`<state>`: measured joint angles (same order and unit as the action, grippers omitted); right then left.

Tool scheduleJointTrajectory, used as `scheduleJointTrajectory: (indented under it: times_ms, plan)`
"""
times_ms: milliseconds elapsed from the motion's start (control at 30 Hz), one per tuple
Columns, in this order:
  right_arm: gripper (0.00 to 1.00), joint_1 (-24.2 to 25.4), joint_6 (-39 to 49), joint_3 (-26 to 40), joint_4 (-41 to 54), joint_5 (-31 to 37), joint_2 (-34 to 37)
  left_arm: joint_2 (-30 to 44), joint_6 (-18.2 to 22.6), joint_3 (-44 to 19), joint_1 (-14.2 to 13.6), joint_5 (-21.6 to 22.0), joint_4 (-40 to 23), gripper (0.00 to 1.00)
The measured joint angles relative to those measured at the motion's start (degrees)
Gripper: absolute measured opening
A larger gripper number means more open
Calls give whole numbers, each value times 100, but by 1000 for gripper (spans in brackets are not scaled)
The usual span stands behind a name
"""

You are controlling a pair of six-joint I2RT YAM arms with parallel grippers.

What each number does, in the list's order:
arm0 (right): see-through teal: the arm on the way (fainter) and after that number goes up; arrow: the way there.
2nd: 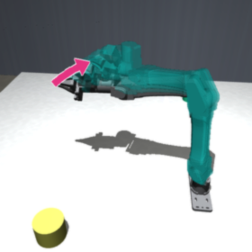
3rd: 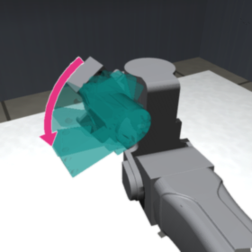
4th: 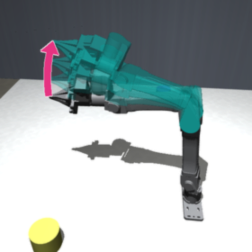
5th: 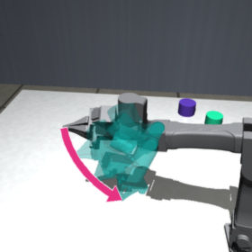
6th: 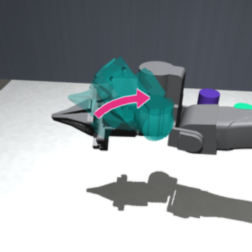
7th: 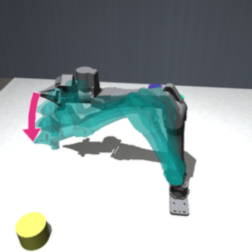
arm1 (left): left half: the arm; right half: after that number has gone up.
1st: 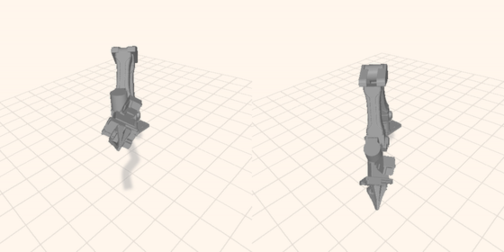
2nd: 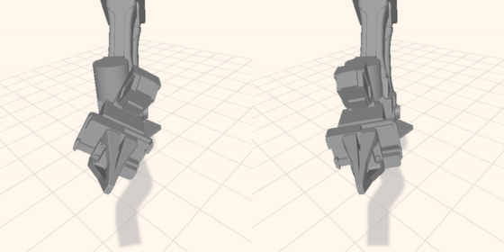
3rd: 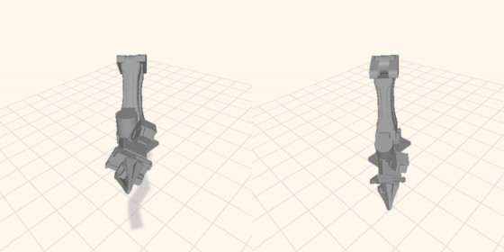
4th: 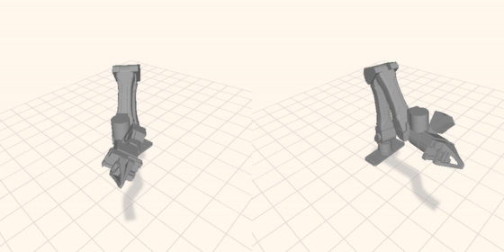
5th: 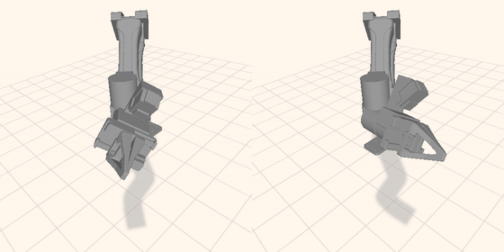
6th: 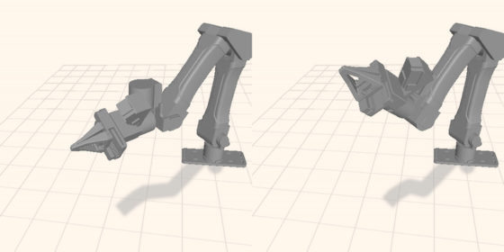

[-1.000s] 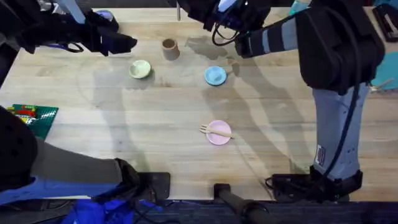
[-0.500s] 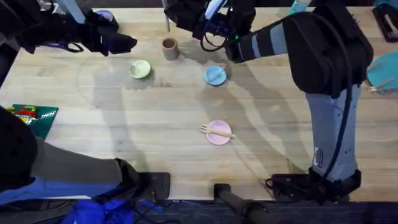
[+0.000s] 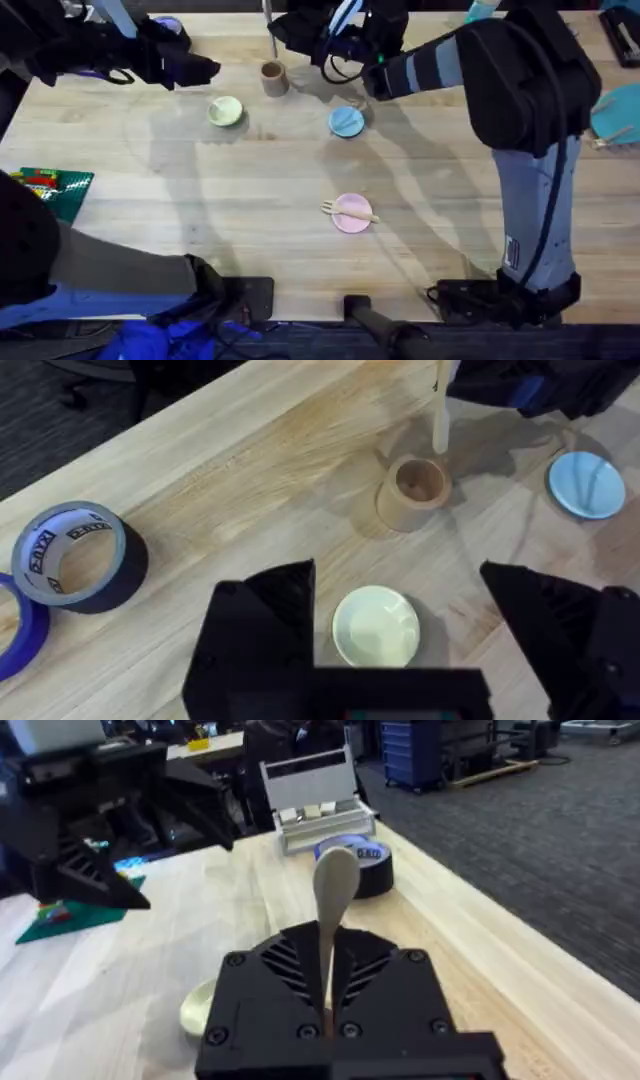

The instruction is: Pick up a utensil and set it on the pink plate, then put the other utensil in the container.

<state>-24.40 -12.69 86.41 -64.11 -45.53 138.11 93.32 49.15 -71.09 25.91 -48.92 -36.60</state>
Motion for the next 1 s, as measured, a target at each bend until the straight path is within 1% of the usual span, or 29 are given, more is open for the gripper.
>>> scheduleJointTrajectory:
  times_ms: [267, 567, 867, 1000]
  plan:
    - [36, -2, 338, 0, 546, -101, -1, 0, 0, 0, 0, -1, -2, 993]
    - [36, -35, 593, 0, 607, -121, -1, 0, 0, 0, 0, -1, -2, 994]
    - [36, -254, 773, 0, 635, -121, -1, 0, 0, 0, 0, 0, -1, 994]
    - [36, -269, 814, 0, 642, -121, -1, 0, 0, 0, 0, -1, 0, 993]
